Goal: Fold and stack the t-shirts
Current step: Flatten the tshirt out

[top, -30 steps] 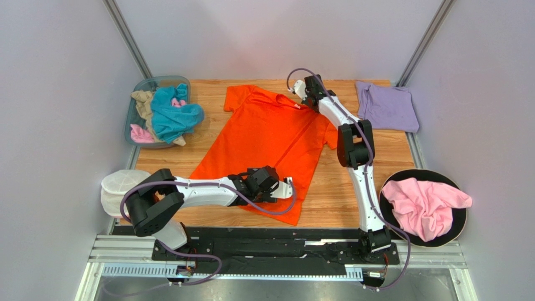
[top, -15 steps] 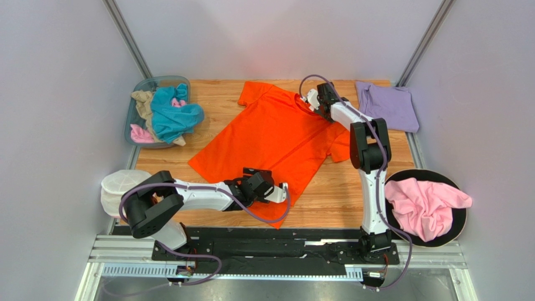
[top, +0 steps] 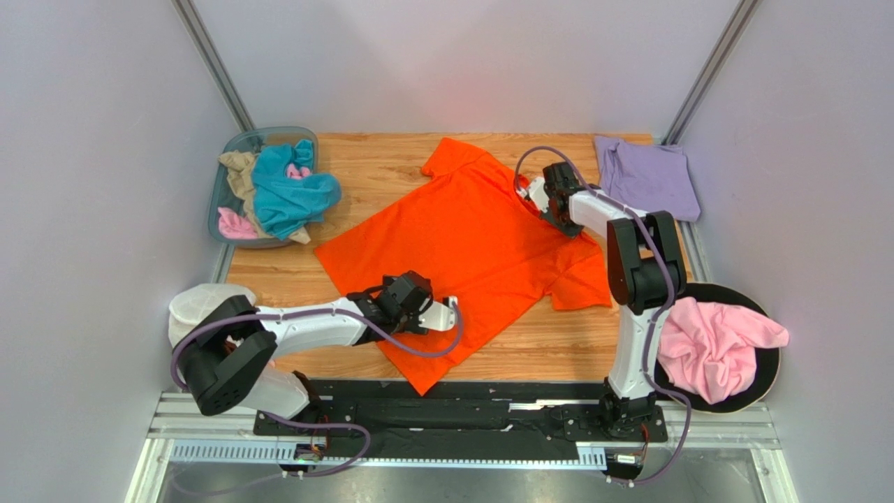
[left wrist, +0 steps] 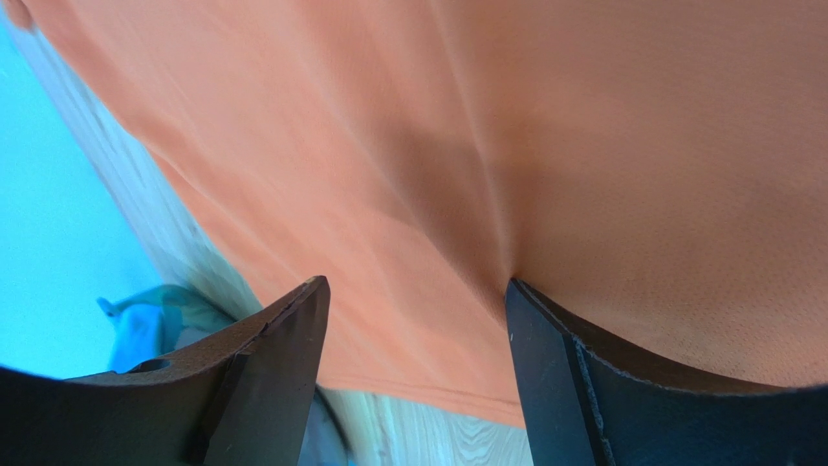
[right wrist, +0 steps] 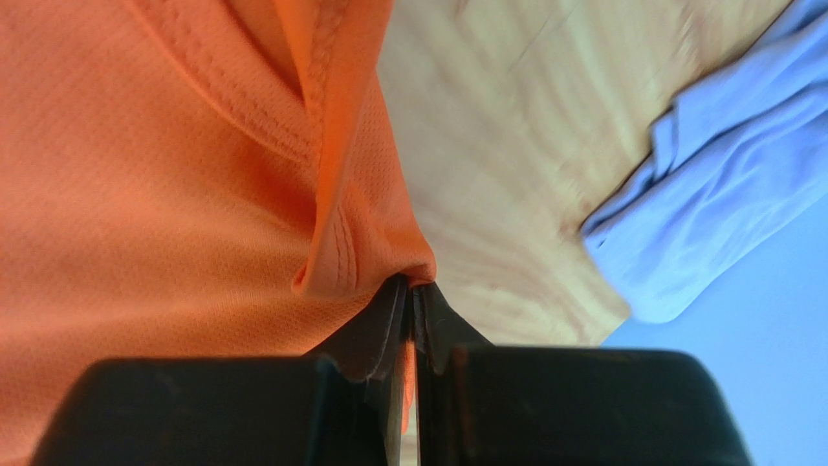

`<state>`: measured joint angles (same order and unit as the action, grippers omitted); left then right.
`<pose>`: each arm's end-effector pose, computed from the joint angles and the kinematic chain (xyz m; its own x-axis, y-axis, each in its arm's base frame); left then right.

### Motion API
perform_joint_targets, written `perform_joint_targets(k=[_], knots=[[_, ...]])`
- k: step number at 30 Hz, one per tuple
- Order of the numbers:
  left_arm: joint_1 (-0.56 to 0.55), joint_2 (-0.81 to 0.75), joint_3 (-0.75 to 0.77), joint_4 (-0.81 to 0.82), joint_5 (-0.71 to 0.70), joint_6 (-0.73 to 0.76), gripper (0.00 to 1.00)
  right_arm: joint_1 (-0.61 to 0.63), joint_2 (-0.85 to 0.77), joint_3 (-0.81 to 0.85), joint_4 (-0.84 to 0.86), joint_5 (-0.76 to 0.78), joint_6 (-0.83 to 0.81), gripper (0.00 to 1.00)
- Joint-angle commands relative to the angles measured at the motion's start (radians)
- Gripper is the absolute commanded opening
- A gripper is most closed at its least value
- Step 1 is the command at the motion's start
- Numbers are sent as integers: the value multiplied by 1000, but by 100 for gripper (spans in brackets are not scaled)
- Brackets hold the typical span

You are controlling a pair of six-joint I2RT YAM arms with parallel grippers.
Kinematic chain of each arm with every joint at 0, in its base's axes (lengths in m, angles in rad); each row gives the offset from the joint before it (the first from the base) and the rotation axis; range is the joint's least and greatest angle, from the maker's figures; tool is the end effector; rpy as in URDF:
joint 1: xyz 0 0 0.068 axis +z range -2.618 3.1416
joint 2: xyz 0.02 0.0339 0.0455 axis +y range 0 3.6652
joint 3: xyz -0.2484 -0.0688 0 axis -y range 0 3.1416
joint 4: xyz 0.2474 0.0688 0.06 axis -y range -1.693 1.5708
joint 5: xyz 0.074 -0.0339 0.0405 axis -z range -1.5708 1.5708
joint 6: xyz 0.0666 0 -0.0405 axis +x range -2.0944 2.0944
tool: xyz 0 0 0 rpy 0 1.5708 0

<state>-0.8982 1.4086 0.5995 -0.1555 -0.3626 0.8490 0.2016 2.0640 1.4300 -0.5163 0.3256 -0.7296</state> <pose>0.1877 -0.1978 0.1090 0.1161 0.9806 -0.1576 0.7844 0.0068 0.6203 0.4240 0.0649 0.1089 -0.6255 -0.7724 -0.1096 -0.6422 0.5896 -0.4898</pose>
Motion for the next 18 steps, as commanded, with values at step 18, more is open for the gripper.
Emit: perform_joint_targets(k=[18], knots=[[459, 297, 475, -69, 269, 275, 73, 50, -396, -351, -82, -66, 185, 9]])
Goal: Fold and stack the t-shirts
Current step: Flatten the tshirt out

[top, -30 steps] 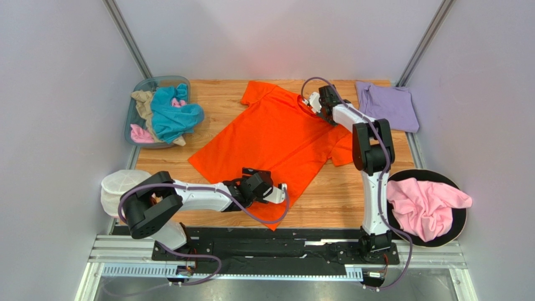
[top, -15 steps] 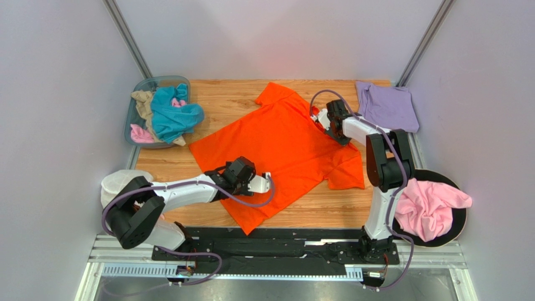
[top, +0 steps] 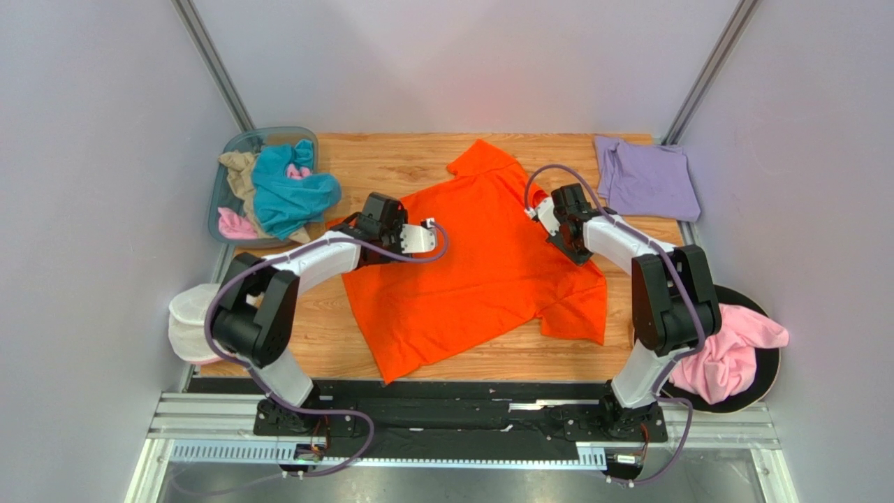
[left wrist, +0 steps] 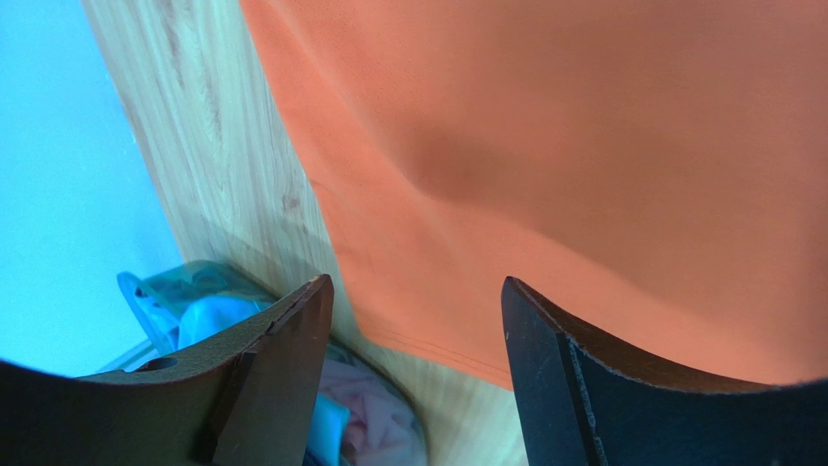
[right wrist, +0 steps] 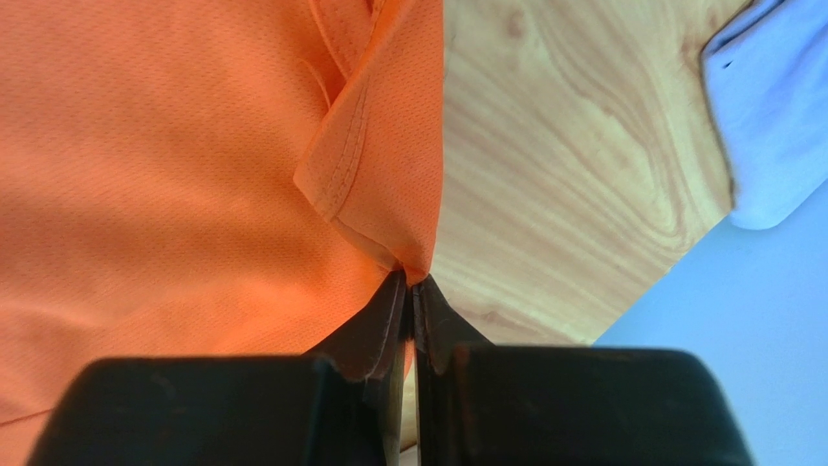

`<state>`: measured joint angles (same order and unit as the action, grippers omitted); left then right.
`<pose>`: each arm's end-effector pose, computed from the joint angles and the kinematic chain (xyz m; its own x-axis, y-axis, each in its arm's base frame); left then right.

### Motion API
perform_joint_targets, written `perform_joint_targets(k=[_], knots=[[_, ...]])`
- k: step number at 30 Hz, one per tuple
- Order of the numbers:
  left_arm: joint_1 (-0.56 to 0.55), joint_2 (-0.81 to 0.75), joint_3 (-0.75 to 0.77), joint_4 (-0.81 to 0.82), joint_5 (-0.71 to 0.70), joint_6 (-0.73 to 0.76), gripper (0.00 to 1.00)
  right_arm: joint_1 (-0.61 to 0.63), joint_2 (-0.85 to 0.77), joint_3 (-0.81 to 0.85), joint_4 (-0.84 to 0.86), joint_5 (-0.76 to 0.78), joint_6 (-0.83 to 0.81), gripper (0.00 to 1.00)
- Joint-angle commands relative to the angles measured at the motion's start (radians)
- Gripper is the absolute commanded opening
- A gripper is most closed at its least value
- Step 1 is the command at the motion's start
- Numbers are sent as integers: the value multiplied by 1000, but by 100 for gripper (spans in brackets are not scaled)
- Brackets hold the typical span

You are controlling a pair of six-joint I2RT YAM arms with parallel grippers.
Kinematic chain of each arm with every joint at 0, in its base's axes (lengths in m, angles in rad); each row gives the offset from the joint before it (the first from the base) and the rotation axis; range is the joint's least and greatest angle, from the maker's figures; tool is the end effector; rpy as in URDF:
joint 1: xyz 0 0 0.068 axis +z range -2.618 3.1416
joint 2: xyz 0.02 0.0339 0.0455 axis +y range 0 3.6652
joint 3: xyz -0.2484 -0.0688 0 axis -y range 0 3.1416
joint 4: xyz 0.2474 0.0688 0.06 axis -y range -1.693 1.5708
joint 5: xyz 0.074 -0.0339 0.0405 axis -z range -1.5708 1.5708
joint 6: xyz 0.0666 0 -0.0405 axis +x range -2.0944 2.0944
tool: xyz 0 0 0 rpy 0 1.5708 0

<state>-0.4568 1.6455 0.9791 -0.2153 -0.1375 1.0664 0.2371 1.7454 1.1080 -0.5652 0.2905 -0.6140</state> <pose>0.3263 -0.1502 0.1474 -0.0207 0.9765 -0.2147 0.7798 0.1502 0.6078 0.3420 0.0630 0.1305 -0.6693 -0.7296 -0.1402 -0.6245 0.6547 -0.4258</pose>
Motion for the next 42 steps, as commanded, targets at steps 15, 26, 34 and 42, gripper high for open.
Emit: perform_joint_targets(k=[15, 26, 34, 42], knots=[[29, 45, 98, 17, 9, -17, 73, 44, 8, 270, -7, -1, 57, 55], [29, -6, 35, 37, -13, -56, 73, 47, 443, 768, 18, -53, 71, 56], [29, 28, 26, 60, -17, -75, 73, 48, 578, 822, 73, -40, 43, 55], [29, 108, 38, 92, -45, -5, 73, 48, 655, 822, 151, 27, -24, 54]])
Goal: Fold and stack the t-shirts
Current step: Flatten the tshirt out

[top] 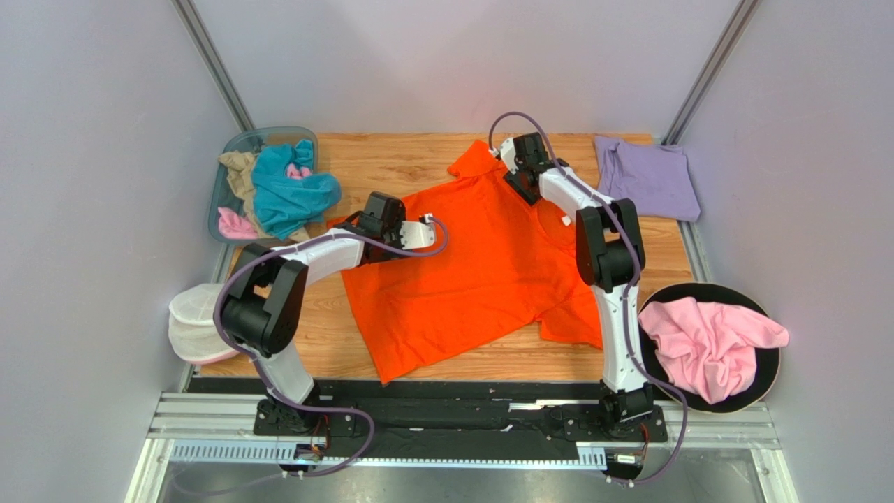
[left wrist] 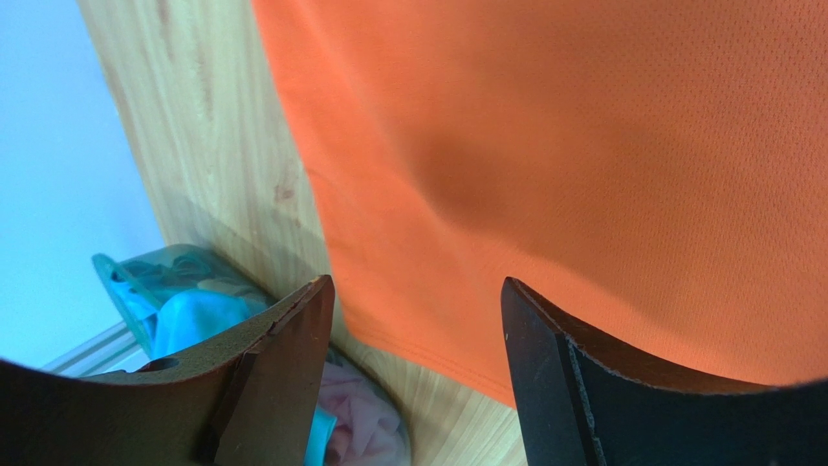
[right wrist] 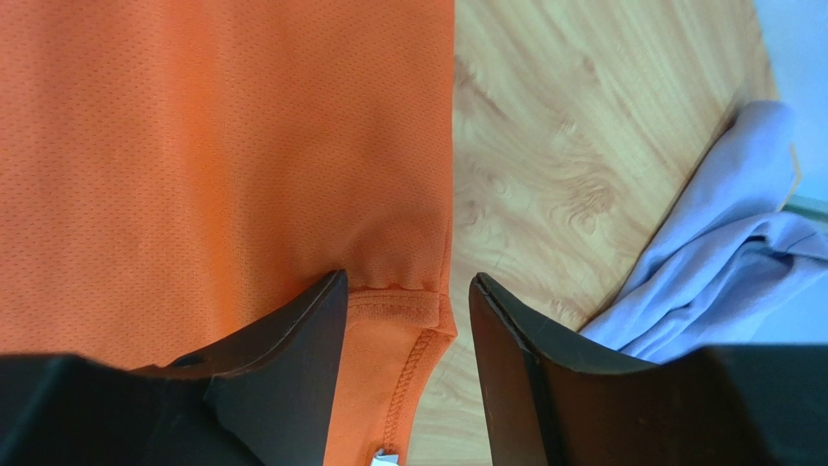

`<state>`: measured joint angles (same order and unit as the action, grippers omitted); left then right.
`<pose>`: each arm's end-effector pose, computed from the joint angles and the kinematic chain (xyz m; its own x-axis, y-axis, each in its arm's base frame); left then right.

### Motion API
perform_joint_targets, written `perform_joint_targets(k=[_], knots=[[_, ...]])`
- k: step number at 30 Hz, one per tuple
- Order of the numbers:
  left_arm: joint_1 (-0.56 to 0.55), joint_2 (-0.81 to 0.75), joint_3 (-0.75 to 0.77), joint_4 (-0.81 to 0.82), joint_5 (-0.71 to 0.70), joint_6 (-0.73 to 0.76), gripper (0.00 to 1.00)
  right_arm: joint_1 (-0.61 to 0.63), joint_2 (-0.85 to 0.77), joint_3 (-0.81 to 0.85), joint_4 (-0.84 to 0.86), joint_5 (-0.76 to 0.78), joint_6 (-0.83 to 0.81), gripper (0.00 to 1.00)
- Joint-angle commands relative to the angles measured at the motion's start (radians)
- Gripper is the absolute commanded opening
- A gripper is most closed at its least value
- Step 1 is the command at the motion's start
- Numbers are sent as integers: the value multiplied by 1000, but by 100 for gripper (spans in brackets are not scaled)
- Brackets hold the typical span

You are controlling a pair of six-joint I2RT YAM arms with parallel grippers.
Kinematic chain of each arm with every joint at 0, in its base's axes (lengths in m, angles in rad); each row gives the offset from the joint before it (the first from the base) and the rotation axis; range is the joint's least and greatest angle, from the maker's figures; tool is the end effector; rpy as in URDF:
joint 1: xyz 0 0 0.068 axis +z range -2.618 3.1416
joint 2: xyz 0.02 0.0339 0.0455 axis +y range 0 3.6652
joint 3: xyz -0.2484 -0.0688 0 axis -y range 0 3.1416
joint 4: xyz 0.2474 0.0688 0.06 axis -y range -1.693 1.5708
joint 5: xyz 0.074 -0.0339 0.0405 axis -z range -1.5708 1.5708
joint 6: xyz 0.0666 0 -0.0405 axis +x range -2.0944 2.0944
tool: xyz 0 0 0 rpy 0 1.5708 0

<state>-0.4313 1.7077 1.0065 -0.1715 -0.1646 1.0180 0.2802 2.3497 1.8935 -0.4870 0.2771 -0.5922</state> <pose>0.3420 -0.1454 0.1388 -0.0959 0.9683 -0.2307 0.7586 0.2211 0.6129 0.5087 0.1274 0.1234 -0.5831 -0.7265 -0.3636 -0.5268 0.6788 -0.5115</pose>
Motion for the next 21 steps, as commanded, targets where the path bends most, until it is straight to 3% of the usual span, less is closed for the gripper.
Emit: perform_joint_targets(k=[1, 21], knots=[[3, 56, 14, 52, -22, 54, 73, 5, 54, 39, 83, 50, -53, 54], [106, 345, 336, -20, -38, 244, 71, -16, 83, 4, 173, 169, -190, 54]])
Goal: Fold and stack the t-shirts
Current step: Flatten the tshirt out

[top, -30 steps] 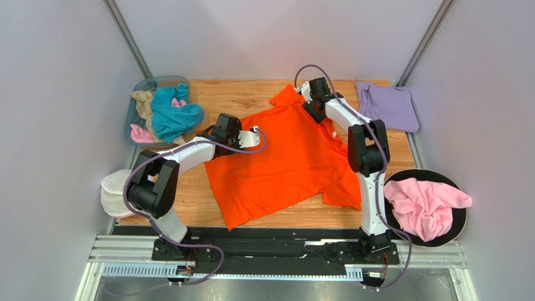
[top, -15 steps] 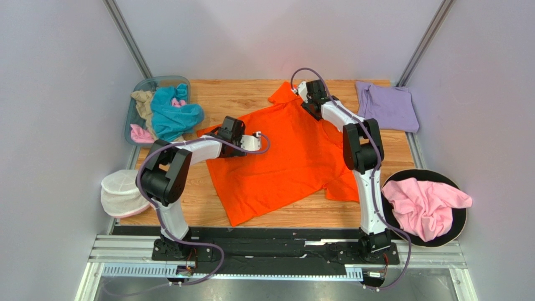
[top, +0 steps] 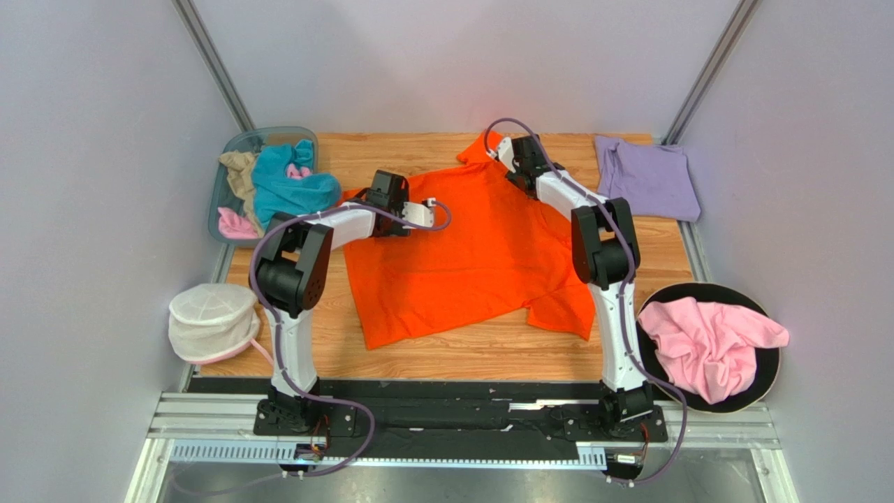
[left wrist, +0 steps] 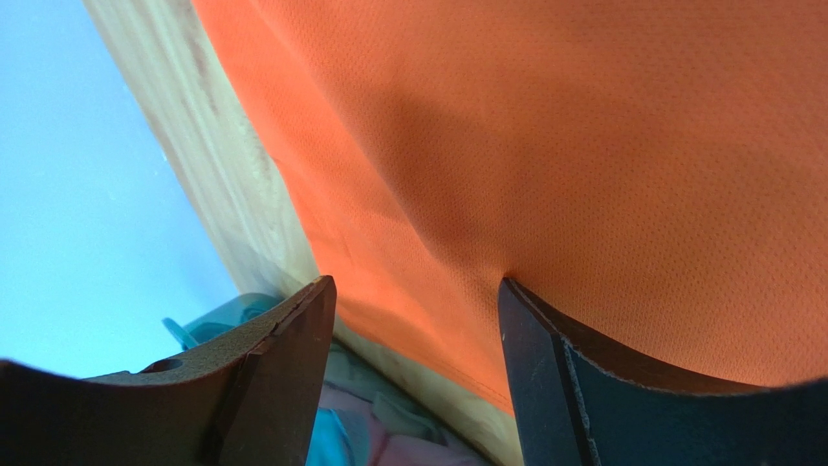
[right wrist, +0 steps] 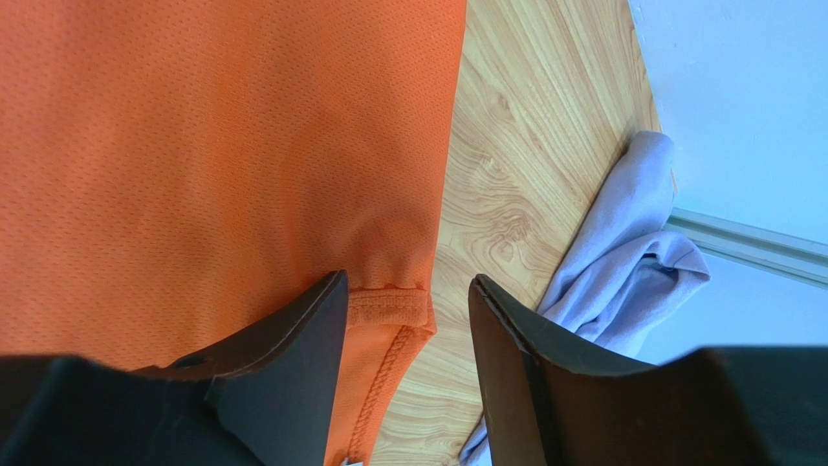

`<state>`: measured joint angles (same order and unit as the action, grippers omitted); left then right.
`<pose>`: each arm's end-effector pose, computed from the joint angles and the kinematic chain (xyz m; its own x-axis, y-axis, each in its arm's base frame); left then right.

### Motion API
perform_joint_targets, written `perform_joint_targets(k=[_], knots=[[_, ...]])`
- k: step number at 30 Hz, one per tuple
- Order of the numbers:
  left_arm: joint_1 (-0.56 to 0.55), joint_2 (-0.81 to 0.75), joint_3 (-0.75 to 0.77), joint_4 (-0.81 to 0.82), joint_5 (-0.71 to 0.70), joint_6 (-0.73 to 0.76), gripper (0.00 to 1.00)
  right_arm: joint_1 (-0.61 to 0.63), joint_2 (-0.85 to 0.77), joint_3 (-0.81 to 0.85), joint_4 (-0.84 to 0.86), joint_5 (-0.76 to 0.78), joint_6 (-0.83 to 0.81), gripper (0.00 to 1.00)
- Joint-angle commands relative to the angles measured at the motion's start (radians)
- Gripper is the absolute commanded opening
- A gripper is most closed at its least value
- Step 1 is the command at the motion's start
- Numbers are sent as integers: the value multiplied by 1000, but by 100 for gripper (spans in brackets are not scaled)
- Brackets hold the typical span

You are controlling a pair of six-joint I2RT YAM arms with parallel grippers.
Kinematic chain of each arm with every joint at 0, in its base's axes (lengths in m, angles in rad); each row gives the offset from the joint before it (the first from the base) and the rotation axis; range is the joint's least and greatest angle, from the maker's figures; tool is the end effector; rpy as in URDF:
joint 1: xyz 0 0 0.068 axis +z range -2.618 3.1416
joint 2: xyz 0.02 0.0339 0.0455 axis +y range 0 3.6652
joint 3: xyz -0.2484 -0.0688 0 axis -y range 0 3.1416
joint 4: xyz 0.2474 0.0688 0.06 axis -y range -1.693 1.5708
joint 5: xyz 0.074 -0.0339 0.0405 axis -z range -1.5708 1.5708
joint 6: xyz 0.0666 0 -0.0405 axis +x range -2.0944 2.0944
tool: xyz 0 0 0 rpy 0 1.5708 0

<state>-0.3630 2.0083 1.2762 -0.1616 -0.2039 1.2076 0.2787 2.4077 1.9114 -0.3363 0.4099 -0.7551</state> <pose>0.4129 -0.1424 0.1093 -0.0447 0.9962 -0.0751 0.7625 0.0825 0.6417 0.5279 0.1234 0.1149 -0.5216 -0.8031 -0.2880 -0.4834 0.5564 -0.6759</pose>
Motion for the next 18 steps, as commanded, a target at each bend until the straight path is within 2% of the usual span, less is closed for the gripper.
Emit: perform_joint_targets(k=[1, 18], knots=[[50, 53, 92, -33, 3, 59, 71, -15, 19, -18, 23, 44, -27, 54], [90, 191, 212, 53, 17, 165, 70, -32, -156, -276, 23, 84, 14, 53]])
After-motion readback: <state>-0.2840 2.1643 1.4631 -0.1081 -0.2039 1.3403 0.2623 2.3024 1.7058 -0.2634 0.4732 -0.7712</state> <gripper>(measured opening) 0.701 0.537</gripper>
